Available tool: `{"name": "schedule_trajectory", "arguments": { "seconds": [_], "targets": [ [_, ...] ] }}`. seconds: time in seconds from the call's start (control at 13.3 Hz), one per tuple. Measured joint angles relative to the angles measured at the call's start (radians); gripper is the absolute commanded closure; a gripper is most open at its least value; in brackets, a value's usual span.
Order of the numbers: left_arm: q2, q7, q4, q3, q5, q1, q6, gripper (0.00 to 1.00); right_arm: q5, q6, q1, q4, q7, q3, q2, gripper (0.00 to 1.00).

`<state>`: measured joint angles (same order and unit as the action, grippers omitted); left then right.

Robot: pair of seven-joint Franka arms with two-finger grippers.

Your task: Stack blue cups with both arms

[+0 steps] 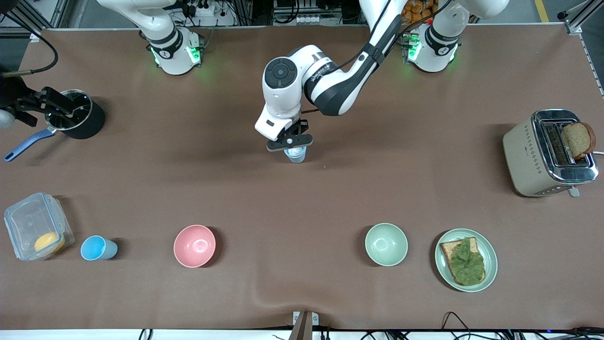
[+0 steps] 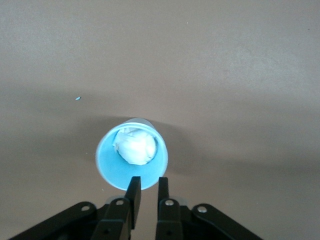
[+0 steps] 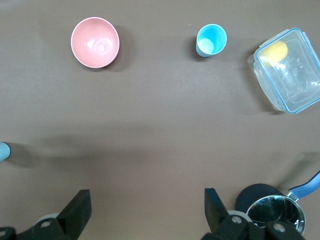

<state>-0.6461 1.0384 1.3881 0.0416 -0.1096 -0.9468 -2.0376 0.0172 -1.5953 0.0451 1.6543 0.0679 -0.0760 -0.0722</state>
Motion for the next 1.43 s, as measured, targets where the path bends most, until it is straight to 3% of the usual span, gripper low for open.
{"name": "schedule_trajectory", "arguments": {
  "seconds": [0.23,0.53,0.83,1.43],
  "targets": [
    [0.001,0.0,-0.004,0.004,0.0,0.001,0.0,0.0,0.0,-0.001,0.0,0.0,0.0,0.0,0.0,0.0],
    [0.047,-0.008,-0.007,0.022,0.0,0.049,0.029,0.0,0.001,-0.001,0.0,0.0,0.0,0.0,0.0,0.0],
    [0.146,-0.138,0.016,0.027,0.0,0.157,0.127,0.0,0.001,-0.001,0.0,0.0,0.0,0.0,0.0,0.0],
    [0.348,-0.392,0.201,0.031,0.005,0.352,0.148,0.0,0.001,0.002,0.001,0.0,0.003,0.003,0.0,0.0]
  ]
}}
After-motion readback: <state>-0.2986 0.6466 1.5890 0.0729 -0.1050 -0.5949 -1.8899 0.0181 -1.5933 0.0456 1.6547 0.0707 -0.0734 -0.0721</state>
